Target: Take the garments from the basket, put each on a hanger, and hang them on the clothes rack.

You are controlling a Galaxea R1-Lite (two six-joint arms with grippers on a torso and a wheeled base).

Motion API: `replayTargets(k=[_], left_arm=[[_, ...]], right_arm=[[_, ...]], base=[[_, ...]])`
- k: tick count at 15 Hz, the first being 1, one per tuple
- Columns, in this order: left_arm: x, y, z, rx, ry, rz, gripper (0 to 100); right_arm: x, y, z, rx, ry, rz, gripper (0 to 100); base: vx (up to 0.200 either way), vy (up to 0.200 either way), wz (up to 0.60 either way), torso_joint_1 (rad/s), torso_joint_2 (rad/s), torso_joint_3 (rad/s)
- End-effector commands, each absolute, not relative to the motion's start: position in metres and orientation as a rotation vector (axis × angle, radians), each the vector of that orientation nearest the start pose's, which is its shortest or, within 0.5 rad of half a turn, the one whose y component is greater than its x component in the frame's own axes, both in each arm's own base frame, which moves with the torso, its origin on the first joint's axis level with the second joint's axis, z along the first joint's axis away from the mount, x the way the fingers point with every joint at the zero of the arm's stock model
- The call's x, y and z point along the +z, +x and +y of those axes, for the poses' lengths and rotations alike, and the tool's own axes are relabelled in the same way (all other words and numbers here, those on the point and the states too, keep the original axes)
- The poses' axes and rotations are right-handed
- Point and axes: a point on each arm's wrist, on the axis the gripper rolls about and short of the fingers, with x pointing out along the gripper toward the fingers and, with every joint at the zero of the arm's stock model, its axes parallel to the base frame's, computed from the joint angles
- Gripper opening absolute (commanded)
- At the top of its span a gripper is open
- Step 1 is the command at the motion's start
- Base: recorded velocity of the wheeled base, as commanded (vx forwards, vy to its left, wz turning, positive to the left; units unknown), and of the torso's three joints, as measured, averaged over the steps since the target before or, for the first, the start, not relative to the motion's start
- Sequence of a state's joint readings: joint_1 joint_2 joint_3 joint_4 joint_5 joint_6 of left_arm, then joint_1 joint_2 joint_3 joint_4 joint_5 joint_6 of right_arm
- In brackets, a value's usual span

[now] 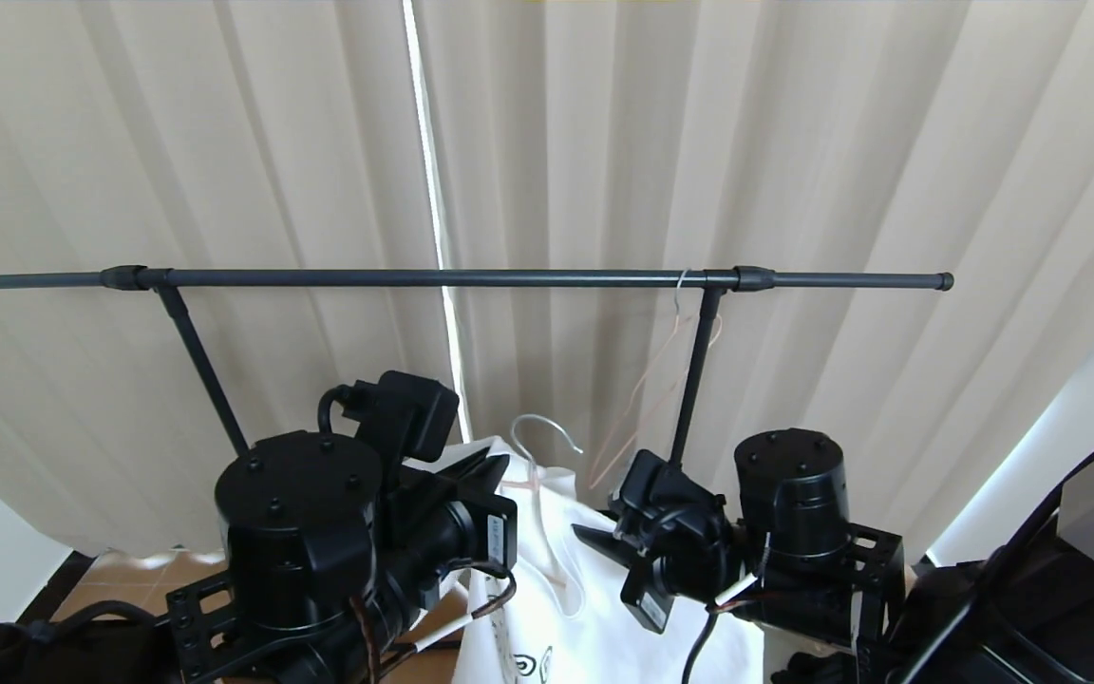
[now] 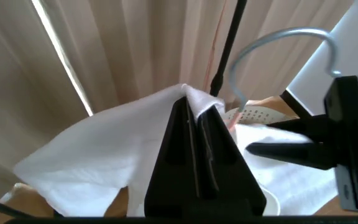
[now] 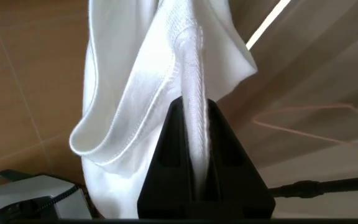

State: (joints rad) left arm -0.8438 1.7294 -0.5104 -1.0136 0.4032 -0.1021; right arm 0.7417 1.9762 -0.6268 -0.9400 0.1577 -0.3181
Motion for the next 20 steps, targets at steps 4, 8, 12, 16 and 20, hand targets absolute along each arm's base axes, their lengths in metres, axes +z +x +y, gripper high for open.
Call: replayTargets(k=[4,8,12,16,20], left_arm=[[0.144,0.184,-0.200,-0.449,0.011,0.174,0],[0.144,0.186,-0.197,-0.435,0.008,0.172,0],[0.144,0.187,-0.198,-0.432,0.008,0.173,0],[0.144,0.186,-0.198,-0.437,0.008,0.173,0],[0.142,0.185,-0.198,-0.441,0.021,0.180,0]], right_arm=[[0.084,0.239,0.231,0.936,-0.356,0.231,0],[0.096,0.243,0.228,0.910,-0.307,0.161,0],[0.108,0.247,0.224,0.887,-0.274,0.133,0],[0.114,0.252,0.227,0.849,-0.239,0.120,0],[0.125,0.252,0.226,0.837,-0.200,0.099,0]], base=[[0.000,0.000,0.00,0.000,0.00,0.000],[0.000,0.000,0.00,0.000,0.00,0.000],[0.000,0.000,0.00,0.000,0.00,0.000],[0.000,0.000,0.00,0.000,0.00,0.000],[0.000,0.000,0.00,0.000,0.00,0.000]])
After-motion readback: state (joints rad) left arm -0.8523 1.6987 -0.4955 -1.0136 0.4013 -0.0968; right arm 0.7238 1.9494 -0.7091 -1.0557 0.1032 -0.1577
